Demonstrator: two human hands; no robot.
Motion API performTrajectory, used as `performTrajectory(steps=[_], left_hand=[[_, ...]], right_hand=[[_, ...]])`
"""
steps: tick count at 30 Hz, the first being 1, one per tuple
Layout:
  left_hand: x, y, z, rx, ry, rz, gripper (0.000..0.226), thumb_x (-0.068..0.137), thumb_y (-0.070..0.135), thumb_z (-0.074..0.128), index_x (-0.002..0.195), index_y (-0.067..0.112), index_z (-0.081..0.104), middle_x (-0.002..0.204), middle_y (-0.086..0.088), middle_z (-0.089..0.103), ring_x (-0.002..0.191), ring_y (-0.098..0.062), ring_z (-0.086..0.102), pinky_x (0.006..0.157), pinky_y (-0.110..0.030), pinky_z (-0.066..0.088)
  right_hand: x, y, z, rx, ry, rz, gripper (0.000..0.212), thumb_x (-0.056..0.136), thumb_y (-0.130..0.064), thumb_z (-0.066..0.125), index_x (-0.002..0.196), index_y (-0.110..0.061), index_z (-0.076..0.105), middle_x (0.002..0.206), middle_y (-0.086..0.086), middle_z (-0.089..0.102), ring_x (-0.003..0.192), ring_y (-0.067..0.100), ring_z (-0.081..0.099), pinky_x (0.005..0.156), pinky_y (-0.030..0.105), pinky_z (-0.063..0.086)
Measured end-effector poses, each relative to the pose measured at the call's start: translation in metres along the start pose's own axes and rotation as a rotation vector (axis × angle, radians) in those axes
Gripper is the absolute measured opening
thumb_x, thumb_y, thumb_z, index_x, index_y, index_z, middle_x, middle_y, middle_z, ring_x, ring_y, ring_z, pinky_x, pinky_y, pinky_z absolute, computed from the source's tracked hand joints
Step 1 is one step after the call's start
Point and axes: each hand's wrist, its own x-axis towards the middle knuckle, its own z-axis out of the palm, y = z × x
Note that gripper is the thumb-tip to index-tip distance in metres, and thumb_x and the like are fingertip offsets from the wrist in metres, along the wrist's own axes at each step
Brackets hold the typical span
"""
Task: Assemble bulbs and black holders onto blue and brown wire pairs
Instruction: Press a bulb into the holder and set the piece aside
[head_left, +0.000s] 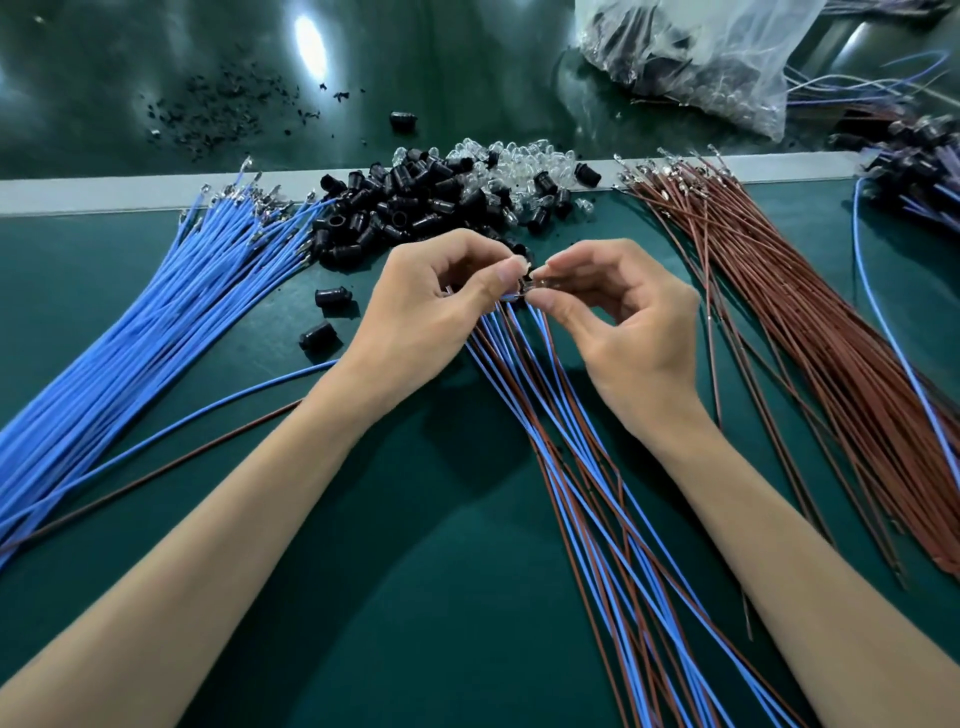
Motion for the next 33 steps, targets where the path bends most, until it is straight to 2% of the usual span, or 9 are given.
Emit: performTrajectory(steps=[3,6,10,13,19,26,33], left_hand=[[0.000,0.004,0.002,-0.006,-0.003,-0.042,0.012,0.093,0.018,0.060,0.084,0.024,0.065,0.076,0.002,0.066,0.070,-0.007,0.064,0.075,-0.036,0.055],[-0.001,0.006,0.002,0.028,-0.005,-0.052,0.014,0.093,0.020,0.060,0.082,0.025,0.065,0.075,-0.001,0.067,0.066,-0.009,0.063,0.072,-0.040,0.055],[-0.001,0.009,0.001,0.017,-0.023,-0.072,0.017,0.093,0.020,0.060,0.078,0.024,0.066,0.069,0.002,0.065,0.060,-0.004,0.060,0.064,-0.027,0.050],[-0.001,0.009,0.002,-0.003,-0.037,-0.088,0.017,0.093,0.019,0.061,0.077,0.022,0.067,0.067,0.001,0.064,0.059,-0.005,0.058,0.063,-0.026,0.047],[-0.002,0.011,0.001,-0.030,-0.081,-0.132,0.019,0.093,0.017,0.059,0.076,0.019,0.066,0.056,0.012,0.061,0.054,-0.001,0.058,0.052,-0.013,0.043],[0.001,0.015,-0.008,-0.019,-0.145,-0.179,0.024,0.093,0.014,0.059,0.071,0.019,0.063,0.059,0.009,0.060,0.051,-0.003,0.056,0.046,-0.014,0.039],[0.001,0.017,-0.009,-0.066,-0.176,-0.218,0.024,0.094,0.014,0.058,0.070,0.017,0.063,0.057,0.008,0.057,0.049,-0.006,0.050,0.046,-0.014,0.034]], right_hand=[[-0.001,-0.002,0.001,-0.021,0.047,-0.034,0.027,0.076,-0.008,0.079,0.090,-0.026,0.064,0.085,-0.011,0.070,0.079,0.006,0.070,0.076,0.020,0.053],[-0.001,-0.003,0.002,-0.030,0.078,-0.064,0.029,0.076,-0.010,0.079,0.090,-0.029,0.064,0.086,-0.013,0.070,0.080,0.006,0.070,0.077,0.021,0.054],[-0.002,-0.004,0.002,-0.028,0.119,-0.089,0.028,0.075,-0.010,0.080,0.091,-0.027,0.065,0.087,-0.014,0.070,0.082,0.005,0.070,0.078,0.021,0.054],[-0.002,-0.002,0.003,-0.031,0.129,-0.098,0.027,0.075,-0.008,0.080,0.092,-0.024,0.066,0.086,-0.012,0.070,0.081,0.005,0.071,0.077,0.020,0.054],[-0.003,-0.001,0.004,-0.023,0.100,-0.098,0.025,0.074,-0.002,0.079,0.094,-0.013,0.068,0.086,-0.007,0.071,0.080,0.005,0.071,0.077,0.021,0.055],[-0.005,-0.003,0.005,-0.053,0.111,-0.100,0.026,0.074,-0.007,0.081,0.094,-0.017,0.068,0.086,-0.005,0.072,0.081,0.007,0.071,0.079,0.025,0.056],[-0.005,0.000,0.002,-0.031,0.069,-0.136,0.027,0.073,-0.002,0.080,0.096,-0.011,0.068,0.088,-0.003,0.072,0.081,0.008,0.072,0.078,0.024,0.056]])
